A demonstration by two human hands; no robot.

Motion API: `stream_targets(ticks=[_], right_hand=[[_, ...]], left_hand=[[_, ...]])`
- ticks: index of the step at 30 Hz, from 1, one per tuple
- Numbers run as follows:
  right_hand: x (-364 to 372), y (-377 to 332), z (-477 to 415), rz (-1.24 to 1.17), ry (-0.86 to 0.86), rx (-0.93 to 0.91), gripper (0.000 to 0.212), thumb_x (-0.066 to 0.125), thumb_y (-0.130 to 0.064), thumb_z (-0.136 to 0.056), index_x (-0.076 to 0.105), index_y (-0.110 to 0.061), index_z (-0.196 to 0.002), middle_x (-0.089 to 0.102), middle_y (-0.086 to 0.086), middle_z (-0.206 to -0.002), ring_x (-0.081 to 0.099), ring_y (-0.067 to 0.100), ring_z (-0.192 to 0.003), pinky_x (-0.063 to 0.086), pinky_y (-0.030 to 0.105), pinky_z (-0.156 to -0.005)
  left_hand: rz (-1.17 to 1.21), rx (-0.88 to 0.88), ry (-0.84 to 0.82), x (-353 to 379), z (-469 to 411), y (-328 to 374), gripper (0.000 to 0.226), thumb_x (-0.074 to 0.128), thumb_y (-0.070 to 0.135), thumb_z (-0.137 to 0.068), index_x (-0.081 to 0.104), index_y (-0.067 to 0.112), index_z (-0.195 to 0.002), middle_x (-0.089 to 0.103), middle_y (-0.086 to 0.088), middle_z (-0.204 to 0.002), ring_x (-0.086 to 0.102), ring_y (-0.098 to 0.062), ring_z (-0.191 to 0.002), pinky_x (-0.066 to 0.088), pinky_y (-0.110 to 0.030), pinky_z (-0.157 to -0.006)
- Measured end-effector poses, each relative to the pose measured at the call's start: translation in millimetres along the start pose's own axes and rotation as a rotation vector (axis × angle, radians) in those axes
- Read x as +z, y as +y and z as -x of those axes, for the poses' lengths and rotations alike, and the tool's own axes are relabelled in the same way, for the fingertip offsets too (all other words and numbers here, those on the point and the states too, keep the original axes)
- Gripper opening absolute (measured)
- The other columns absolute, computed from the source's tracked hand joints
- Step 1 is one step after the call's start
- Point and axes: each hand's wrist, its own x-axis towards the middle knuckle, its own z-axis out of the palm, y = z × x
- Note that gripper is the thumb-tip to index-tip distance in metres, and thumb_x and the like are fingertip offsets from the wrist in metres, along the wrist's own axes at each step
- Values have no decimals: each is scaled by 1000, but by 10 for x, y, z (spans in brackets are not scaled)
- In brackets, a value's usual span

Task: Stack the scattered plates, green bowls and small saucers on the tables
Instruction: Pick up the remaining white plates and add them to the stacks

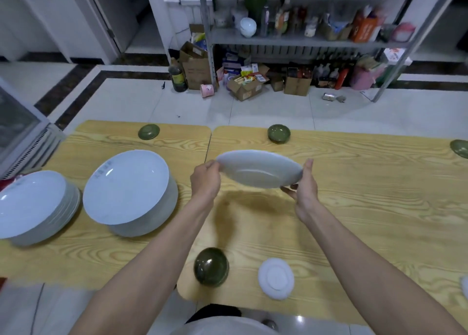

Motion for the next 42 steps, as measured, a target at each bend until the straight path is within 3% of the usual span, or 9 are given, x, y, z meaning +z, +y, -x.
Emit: stream_targets(ticks=[3,6,9,12,16,19,24,27,42], right_hand=[[-80,7,117,29,-21,-24,43,37,-51,-103,50,-10,-100,49,2,-91,55,14,-79,53,30,-77],[-197,83,136,88,-34,-82,17,49,-30,-97,57,-16,-102,52,9,-111,59,24,-97,48,35,-85],[-287,81,279,116,-44,-136,38,44,-9,-93,50,-21,-128,55,3,-118,56,21,-104,44,34,-90],[-344,75,471,95,-48,-181,50,43,1,-92,44,-14,-139,57,1,-120,57,20,-106,48,36,-89],[-434,105,590,85,-120,-136,39,47,10,-86,64,-7,-116,67,3,-93,62,24,-87,50,30,-68],[-479,100,723,63,-220,-80,37,53,13,-86,64,-12,-110,70,5,-90,65,24,-78,54,32,-64],[-332,199,967,-8,-284,-16,50,55,18,-85,56,-13,-125,71,4,-90,66,22,-75,55,34,-63],[-136,263,1084,-36,-309,13,51,55,17,-86,56,-6,-131,71,3,-93,67,20,-76,56,29,-58],[1691,911,1574,-81,-253,45,61,57,17,-85,49,-7,-141,69,10,-103,67,30,-94,58,44,-80]], left_hand=[[169,-97,24,-19,113,37,23,49,23,-95,60,10,-79,61,-4,-85,69,-27,-85,41,-24,-54],[327,-85,-67,-72,217,-19,21,52,11,-96,65,-4,-103,65,-11,-107,70,-24,-89,52,-15,-55],[314,-36,-132,-149,318,-169,32,49,-1,-95,61,-6,-125,64,-12,-126,67,-21,-101,56,-20,-64],[283,6,-153,-231,466,-282,37,46,-8,-92,66,1,-122,68,-9,-122,66,-21,-105,57,-24,-69],[257,50,-147,-364,633,-326,37,47,-4,-94,71,16,-114,73,0,-113,66,-18,-104,57,-31,-83],[117,96,-69,-516,701,-356,36,50,3,-95,67,16,-124,66,1,-125,60,-18,-115,52,-34,-96],[-458,466,100,-848,915,-348,35,49,24,-101,57,12,-133,61,-3,-120,52,-22,-114,37,-33,-96],[-790,617,74,-1079,862,-370,50,45,36,-102,40,17,-148,42,2,-152,28,-20,-145,25,-37,-114],[-896,712,64,-2585,-48,-450,58,43,47,-100,35,21,-151,29,4,-159,13,-15,-150,13,-33,-120]])
